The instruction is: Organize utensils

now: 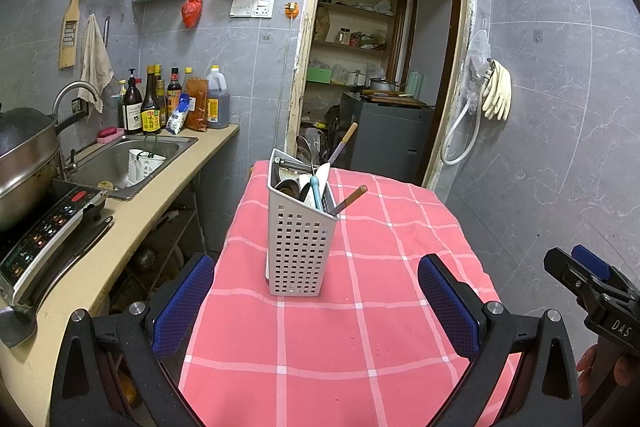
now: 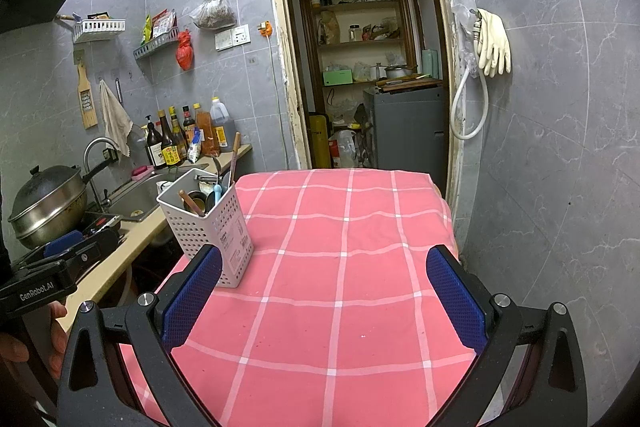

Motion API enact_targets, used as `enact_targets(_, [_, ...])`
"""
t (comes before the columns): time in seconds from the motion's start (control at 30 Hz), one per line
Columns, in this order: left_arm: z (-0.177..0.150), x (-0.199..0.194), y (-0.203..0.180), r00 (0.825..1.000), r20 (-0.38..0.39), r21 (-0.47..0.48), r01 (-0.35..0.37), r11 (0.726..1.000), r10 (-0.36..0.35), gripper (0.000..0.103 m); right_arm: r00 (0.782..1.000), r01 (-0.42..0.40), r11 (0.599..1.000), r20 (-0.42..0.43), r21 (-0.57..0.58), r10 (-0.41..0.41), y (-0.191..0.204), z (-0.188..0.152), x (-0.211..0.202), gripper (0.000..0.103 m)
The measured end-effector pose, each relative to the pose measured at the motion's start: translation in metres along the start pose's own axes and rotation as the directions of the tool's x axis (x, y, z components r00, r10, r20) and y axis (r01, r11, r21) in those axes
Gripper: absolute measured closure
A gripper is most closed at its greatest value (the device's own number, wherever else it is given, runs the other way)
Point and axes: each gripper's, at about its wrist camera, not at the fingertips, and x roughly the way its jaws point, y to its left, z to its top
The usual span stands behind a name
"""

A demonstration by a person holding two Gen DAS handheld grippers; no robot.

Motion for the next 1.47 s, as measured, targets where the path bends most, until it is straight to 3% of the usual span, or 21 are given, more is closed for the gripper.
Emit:
enact_targets(0.93, [-0.001,0.0,0.012,1.0,-0.017,-0.022,0.021,1.0,-0.021,0.0,1.0,-0.001,1.0,-0.003,0.0,0.001,0.001,0.001,0.001,0.003])
enact_targets(1.47, [-0.004,0.002,0.0,1.0,-0.022,-0.005,-0.018,1.0,0.018,0.0,1.0,-0.002,1.0,-0.006,0.0,0.002,0.005,-0.001,0.001,0.003])
